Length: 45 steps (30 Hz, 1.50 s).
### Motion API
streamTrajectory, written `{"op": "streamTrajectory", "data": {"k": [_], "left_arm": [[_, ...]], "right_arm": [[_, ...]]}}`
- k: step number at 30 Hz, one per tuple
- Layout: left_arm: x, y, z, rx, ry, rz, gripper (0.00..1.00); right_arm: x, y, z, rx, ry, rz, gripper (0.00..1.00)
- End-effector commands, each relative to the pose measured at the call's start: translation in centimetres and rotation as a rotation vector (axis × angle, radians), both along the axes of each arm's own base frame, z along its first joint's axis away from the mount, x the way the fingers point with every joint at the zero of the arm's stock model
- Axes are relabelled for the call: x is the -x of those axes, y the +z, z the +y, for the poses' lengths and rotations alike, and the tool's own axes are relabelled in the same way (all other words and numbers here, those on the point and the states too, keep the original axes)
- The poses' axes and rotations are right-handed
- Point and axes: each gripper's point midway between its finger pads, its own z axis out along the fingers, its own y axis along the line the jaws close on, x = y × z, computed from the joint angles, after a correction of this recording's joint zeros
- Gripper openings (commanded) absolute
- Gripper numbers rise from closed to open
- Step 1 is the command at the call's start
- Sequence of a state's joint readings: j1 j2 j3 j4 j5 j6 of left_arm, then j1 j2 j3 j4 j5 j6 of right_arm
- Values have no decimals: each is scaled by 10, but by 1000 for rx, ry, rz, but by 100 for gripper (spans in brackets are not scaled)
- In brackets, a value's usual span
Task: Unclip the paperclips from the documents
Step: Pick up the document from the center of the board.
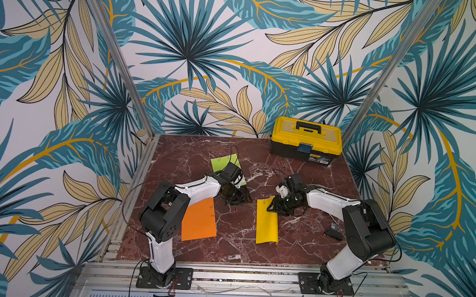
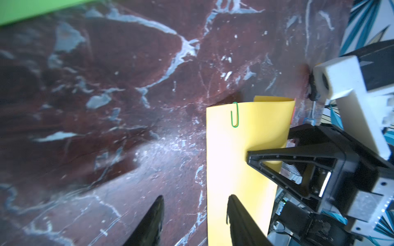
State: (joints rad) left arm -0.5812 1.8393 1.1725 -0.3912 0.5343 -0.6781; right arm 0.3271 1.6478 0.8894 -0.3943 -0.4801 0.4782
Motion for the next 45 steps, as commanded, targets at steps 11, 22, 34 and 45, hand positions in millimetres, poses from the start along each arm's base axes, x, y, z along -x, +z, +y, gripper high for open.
{"op": "streamTrajectory", "data": {"k": [11, 22, 34, 45], "left_arm": [[-13, 28, -17, 221, -53, -81, 51], [-15, 53, -29, 405, -112, -128, 59], [-9, 88, -45, 550, -208, -130, 62], [-9, 99, -44, 559, -206, -149, 46]], "right_arm": [[-2, 51, 8, -112, 7, -97, 35], [-6, 107, 18, -237, 27, -195, 35], [-13, 109, 22, -262, 15, -203, 35], [-13, 92, 20, -239, 12, -170, 35]]}}
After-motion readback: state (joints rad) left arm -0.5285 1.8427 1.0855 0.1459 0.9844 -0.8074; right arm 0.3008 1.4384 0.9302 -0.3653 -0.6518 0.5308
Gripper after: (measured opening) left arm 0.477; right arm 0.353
